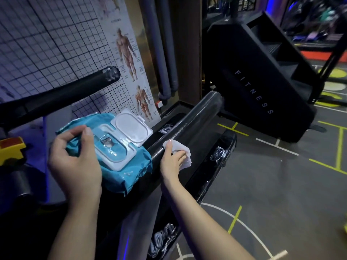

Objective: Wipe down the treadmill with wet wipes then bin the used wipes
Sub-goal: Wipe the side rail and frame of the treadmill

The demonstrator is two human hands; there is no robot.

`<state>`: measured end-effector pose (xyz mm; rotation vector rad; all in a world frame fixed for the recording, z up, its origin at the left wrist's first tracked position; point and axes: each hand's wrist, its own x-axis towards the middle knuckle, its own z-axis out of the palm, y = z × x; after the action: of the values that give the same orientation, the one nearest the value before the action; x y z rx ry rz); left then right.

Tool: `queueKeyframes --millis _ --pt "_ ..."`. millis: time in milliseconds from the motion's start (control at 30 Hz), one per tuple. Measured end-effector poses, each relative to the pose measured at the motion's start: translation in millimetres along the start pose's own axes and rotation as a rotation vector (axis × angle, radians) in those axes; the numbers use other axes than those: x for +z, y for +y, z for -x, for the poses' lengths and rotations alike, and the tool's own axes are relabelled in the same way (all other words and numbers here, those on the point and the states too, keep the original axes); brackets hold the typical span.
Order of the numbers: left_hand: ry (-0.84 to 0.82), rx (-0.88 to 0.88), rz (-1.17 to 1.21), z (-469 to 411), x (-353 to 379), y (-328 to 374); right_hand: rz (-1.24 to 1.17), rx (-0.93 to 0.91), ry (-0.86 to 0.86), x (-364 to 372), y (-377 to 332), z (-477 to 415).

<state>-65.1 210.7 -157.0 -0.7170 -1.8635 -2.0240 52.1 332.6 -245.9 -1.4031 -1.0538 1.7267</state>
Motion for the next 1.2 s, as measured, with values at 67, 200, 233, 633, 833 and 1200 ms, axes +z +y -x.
queueKeyframes --millis 67,200,233,633,833,1200 --pt "-0.009 0.006 0.004 -1.8 5.5 0.6 0.019 0.007 -0.016 -1.5 -1.9 -2.6" --pt "-0.091 0.083 -0.024 1.2 19.2 4.4 0.051 0.014 -0.031 -2.2 -4.4 -8.4" --pt "-0.108 0.106 -0.035 2.7 22.7 6.4 0.038 0.023 -0.021 -3.9 -5.3 -10.7" --pt "-0.039 0.108 -0.044 -1.5 66.1 8.2 0.124 0.003 0.000 -26.3 -32.2 -62.6" --pt "-0.066 0.184 -0.107 4.6 80.8 14.0 0.244 -0.052 -0.045 -30.8 -29.1 -76.7" --pt "-0.018 0.138 -0.172 9.8 106.1 15.6 0.177 -0.076 -0.059 -49.2 -42.3 -112.4"
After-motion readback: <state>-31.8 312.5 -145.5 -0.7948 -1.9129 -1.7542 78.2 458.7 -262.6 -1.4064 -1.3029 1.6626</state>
